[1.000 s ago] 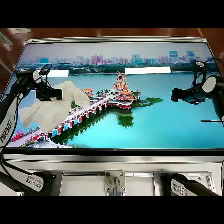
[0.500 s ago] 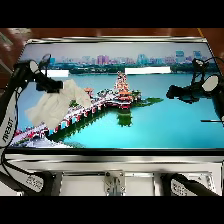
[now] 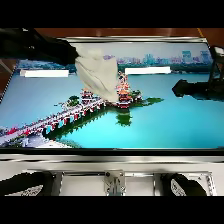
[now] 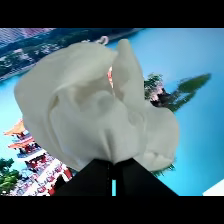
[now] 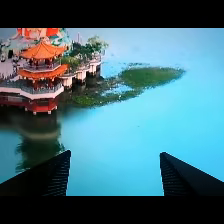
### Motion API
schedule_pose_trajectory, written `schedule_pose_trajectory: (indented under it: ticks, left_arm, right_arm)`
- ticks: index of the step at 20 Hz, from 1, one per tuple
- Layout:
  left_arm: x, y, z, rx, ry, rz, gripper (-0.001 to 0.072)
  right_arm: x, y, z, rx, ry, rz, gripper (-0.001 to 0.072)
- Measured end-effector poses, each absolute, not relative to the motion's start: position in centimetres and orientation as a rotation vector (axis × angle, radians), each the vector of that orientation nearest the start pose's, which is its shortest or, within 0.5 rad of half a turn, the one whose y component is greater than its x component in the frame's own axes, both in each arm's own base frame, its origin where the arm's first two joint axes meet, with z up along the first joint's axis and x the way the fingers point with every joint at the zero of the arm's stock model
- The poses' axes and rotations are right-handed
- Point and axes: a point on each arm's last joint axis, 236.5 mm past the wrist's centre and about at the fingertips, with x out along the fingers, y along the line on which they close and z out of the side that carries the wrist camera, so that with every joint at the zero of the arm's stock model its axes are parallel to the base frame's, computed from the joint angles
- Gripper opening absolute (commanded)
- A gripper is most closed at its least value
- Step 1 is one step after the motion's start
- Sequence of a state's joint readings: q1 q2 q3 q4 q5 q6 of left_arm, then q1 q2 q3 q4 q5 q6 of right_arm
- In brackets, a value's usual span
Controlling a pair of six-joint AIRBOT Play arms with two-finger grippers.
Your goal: Fold the shirts.
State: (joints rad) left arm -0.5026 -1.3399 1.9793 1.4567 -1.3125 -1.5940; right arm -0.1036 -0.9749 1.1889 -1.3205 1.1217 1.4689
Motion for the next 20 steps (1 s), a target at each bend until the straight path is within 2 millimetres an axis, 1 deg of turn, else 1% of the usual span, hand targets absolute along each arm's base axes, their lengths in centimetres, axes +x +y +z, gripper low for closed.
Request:
schedule_pose_trajectory:
  ticks: [1,2,3,4,5,6,7,8,9,10,11,12,14,16,17,18,20]
  left_arm:
    - [37.6,-25.6,28.5,0.097,0.718,-0.6,0.0035]
    - [36.6,-26.4,27.2,0.11,0.761,-0.616,0.0035]
    - [35.7,-27.1,25.2,0.124,0.814,-0.629,0.0034]
    - [34.9,-27.7,22.8,0.14,0.878,-0.634,0.0035]
    - [34.0,-28.1,19.8,0.154,0.955,-0.63,0.0036]
    - [33.4,-28.0,16.7,0.16,1.028,-0.614,0.0047]
    - [32.9,-27.9,14.0,0.154,1.085,-0.591,0.022]
    - [32.5,-27.7,11.4,0.14,1.138,-0.563,0.0462]
    - [32.0,-27.5,9.0,0.112,1.189,-0.534,0.0599]
    - [31.5,-27.4,7.1,0.078,1.226,-0.513,0.0604]
    - [31.3,-27.1,6.0,0.053,1.255,-0.496,0.0604]
    - [31.2,-26.6,5.2,0.027,1.278,-0.478,0.0604]
    - [31.4,-24.1,4.2,0.019,1.328,-0.424,0.0603]
    - [31.0,-20.5,3.4,0.007,1.408,-0.362,0.0604]
    - [30.3,-19.1,3.0,-0.013,1.454,-0.342,0.0604]
    - [29.4,-18.2,2.7,-0.038,1.49,-0.336,0.0604]
    - [27.1,-18.0,1.6,-0.101,1.555,-0.353,0.0604]
  right_arm:
    - [36.7,1.3,16.0,0.138,0.851,0.106,0.0679]
    - [36.1,1.3,16.9,0.128,0.832,0.105,0.0678]
    - [35.3,1.4,17.4,0.124,0.83,0.108,0.0679]
    - [34.6,1.5,17.3,0.124,0.842,0.111,0.0679]
    - [33.9,1.7,16.8,0.127,0.868,0.116,0.0679]
    - [33.2,1.9,15.7,0.128,0.902,0.124,0.0679]
    - [32.7,2.2,14.6,0.134,0.931,0.134,0.0679]
    - [32.2,2.5,13.1,0.146,0.964,0.147,0.068]
    - [31.9,3.0,11.5,0.162,0.992,0.161,0.068]
    - [31.7,3.3,10.2,0.184,1.008,0.17,0.068]
    - [31.8,3.7,8.8,0.205,1.021,0.176,0.068]
    - [32.0,3.9,7.6,0.223,1.032,0.179,0.068]
    - [32.8,4.0,5.7,0.248,1.05,0.177,0.068]
    - [33.6,4.2,3.2,0.276,1.093,0.176,0.068]
    - [33.7,4.4,1.9,0.291,1.126,0.185,0.0679]
    - [33.8,4.9,0.4,0.315,1.164,0.203,0.068]
    - [33.8,6.4,-2.3,0.37,1.244,0.261,0.068]
